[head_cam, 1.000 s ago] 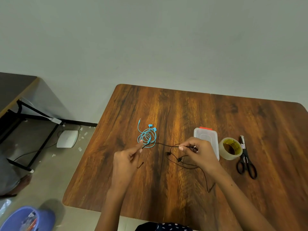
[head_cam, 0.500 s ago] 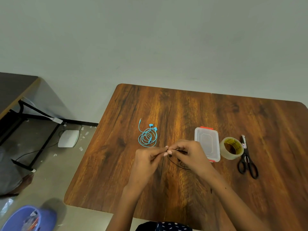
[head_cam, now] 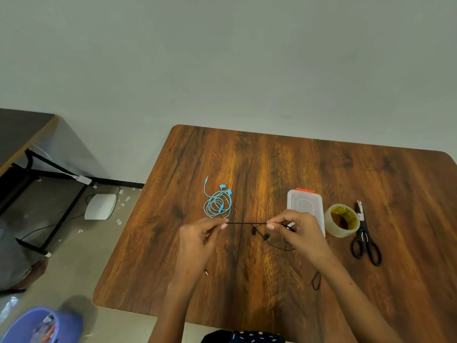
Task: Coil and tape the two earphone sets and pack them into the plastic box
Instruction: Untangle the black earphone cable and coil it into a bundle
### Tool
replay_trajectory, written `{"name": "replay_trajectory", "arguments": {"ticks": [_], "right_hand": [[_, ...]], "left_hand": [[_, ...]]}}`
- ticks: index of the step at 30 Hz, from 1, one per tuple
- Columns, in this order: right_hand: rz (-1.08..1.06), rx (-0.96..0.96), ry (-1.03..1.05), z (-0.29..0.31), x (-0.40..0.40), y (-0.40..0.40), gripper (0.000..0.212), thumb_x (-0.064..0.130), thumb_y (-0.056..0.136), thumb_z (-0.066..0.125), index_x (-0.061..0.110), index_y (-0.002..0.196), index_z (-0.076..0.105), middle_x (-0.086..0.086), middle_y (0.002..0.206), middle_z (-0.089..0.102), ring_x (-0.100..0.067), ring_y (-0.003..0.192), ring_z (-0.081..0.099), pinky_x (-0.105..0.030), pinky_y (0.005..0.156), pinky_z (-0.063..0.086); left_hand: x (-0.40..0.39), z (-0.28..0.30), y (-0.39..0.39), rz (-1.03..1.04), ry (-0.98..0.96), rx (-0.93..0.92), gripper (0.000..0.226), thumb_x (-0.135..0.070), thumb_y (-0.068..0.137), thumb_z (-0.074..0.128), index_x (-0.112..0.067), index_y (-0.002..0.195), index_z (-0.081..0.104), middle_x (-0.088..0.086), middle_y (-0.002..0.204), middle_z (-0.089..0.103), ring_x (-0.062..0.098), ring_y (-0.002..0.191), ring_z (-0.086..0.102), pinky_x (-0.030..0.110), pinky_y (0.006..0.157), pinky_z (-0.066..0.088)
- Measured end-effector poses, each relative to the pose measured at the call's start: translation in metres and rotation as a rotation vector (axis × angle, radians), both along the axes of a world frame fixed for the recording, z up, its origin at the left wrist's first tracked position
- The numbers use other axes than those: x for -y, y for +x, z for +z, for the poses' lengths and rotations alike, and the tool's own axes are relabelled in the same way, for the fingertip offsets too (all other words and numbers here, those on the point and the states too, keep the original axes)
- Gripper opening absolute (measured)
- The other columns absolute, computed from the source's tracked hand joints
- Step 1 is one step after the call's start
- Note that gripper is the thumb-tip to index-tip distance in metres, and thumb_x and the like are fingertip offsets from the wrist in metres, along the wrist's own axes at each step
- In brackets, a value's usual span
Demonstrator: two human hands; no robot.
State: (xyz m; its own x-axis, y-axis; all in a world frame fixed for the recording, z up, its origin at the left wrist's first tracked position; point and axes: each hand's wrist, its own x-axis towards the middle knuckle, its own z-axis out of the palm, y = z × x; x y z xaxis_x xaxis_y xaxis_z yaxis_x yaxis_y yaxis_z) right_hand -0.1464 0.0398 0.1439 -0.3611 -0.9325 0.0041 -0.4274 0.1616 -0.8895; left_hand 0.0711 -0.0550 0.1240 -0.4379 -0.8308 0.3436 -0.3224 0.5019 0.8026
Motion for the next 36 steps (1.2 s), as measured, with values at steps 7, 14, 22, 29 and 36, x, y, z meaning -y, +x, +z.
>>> {"name": "replay_trajectory", "arguments": {"ticks": [7, 14, 22, 29, 36], "right_hand": [[0.011, -0.084, 0.007, 0.002, 0.003, 0.0, 0.005, 0.015, 0.08, 0.074, 0.019, 0.082, 0.076, 0.008, 0.08, 0.071, -0.004, 0.077, 0.064, -0.024, 0.072, 0.052], [0.137, -0.172, -0.003, 0.009, 0.011, 0.018, 0.005, 0.017, 0.081, 0.074, 0.018, 0.085, 0.077, 0.008, 0.08, 0.069, -0.006, 0.078, 0.065, -0.033, 0.072, 0.055], [0.105, -0.029, -0.011, 0.008, 0.011, 0.022, 0.007, 0.015, 0.08, 0.074, 0.019, 0.084, 0.078, 0.006, 0.08, 0.073, -0.007, 0.078, 0.066, -0.03, 0.071, 0.056], [0.071, 0.014, 0.027, -0.001, -0.003, 0.0, 0.005, 0.016, 0.079, 0.074, 0.018, 0.083, 0.077, 0.006, 0.079, 0.073, -0.005, 0.078, 0.067, -0.014, 0.067, 0.049], [0.015, -0.025, -0.007, -0.004, -0.006, -0.004, 0.006, 0.013, 0.079, 0.074, 0.018, 0.081, 0.076, 0.006, 0.079, 0.072, -0.002, 0.078, 0.065, -0.009, 0.068, 0.046]], "left_hand": [[0.0, -0.002, -0.001, -0.001, 0.027, 0.297, 0.026, -0.022, 0.083, 0.072, -0.026, 0.109, 0.073, -0.007, 0.096, 0.075, 0.009, 0.089, 0.069, 0.023, 0.07, 0.052], [-0.017, 0.006, -0.031, -0.207, 0.04, 0.089, 0.027, -0.024, 0.083, 0.072, -0.019, 0.109, 0.072, -0.008, 0.103, 0.074, -0.002, 0.088, 0.067, 0.019, 0.074, 0.053], [-0.012, 0.01, -0.033, -0.189, 0.005, 0.022, 0.015, -0.012, 0.079, 0.075, -0.017, 0.093, 0.077, -0.008, 0.089, 0.075, -0.009, 0.083, 0.066, 0.004, 0.07, 0.045], [-0.002, 0.005, -0.013, -0.028, -0.032, 0.008, 0.013, -0.003, 0.078, 0.075, -0.012, 0.088, 0.077, -0.019, 0.087, 0.07, -0.008, 0.082, 0.066, 0.007, 0.071, 0.047], [-0.005, 0.005, -0.007, 0.047, 0.044, -0.041, 0.014, 0.002, 0.077, 0.074, -0.007, 0.088, 0.077, -0.009, 0.085, 0.074, -0.005, 0.081, 0.068, 0.008, 0.071, 0.048]]}}
